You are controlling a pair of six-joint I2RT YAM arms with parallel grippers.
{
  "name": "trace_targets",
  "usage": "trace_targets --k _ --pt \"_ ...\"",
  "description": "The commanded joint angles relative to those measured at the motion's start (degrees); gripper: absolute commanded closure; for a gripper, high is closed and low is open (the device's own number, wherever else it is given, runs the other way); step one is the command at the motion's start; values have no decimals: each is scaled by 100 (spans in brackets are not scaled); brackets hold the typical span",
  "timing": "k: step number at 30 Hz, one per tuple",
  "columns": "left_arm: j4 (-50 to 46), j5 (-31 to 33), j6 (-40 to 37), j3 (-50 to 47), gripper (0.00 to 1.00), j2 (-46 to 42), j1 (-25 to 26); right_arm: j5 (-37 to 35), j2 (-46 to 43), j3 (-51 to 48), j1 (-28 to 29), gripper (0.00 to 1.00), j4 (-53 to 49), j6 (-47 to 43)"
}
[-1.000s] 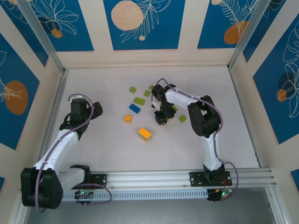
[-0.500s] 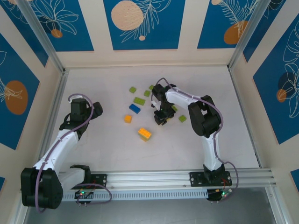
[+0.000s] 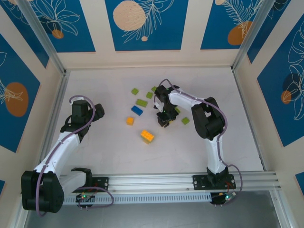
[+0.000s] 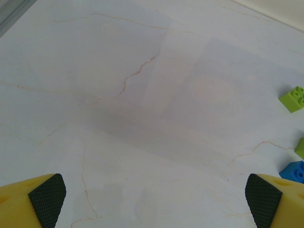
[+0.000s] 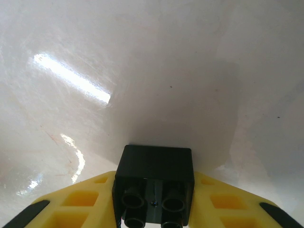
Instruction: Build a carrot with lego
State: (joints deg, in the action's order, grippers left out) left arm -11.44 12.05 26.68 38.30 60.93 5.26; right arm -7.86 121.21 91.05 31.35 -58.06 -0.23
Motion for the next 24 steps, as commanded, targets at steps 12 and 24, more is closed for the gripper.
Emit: trace_targets --k 12,24 --pt "27 -72 48 59 0 26 -88 218 -1118 314 793 64 -1140 487" --pt "-4 -80 46 63 0 -18 -88 315 -843 1348 1644 64 -1960 438"
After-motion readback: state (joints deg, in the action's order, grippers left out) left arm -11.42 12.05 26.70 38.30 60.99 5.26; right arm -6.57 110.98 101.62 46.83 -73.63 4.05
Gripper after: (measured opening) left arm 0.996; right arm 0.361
